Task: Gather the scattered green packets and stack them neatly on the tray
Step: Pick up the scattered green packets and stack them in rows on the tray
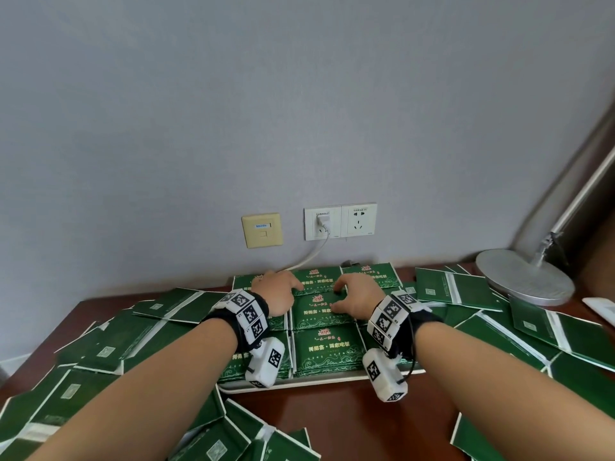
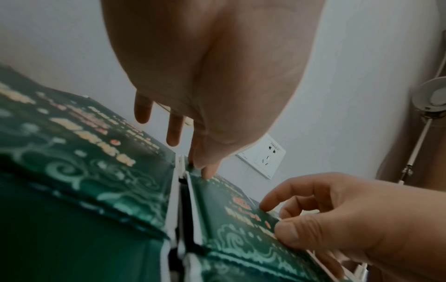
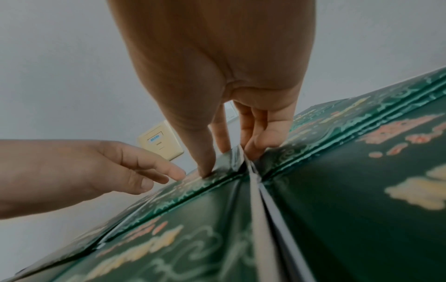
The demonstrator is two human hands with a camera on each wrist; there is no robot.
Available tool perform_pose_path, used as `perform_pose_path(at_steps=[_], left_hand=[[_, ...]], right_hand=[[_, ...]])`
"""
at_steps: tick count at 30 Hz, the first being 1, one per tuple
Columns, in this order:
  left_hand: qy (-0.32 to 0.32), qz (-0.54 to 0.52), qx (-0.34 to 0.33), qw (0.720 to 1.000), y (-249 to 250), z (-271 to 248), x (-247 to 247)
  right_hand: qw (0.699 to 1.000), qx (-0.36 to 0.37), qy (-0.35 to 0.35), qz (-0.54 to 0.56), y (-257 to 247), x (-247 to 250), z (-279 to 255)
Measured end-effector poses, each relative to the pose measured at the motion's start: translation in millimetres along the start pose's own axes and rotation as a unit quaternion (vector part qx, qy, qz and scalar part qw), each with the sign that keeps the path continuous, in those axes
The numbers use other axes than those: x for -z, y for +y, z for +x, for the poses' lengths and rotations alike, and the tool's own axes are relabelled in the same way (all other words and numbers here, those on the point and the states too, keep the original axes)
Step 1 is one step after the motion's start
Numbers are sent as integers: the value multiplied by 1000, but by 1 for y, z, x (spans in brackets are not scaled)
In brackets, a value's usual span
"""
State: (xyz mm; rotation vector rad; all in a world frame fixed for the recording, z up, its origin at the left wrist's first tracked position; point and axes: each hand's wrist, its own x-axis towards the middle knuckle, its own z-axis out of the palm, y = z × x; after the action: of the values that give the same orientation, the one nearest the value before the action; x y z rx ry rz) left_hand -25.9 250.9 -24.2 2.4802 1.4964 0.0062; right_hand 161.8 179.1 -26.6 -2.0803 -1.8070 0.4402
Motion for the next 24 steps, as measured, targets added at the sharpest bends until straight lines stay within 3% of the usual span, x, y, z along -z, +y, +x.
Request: perform_pose_path(at_steps=[12, 24], left_hand=[[37, -29, -1, 999, 18, -21, 14], [57, -52, -77, 994, 95, -80, 36]], right_hand=[[999, 1, 30, 13, 4, 29, -25], [996, -24, 83, 11, 33, 89, -116]])
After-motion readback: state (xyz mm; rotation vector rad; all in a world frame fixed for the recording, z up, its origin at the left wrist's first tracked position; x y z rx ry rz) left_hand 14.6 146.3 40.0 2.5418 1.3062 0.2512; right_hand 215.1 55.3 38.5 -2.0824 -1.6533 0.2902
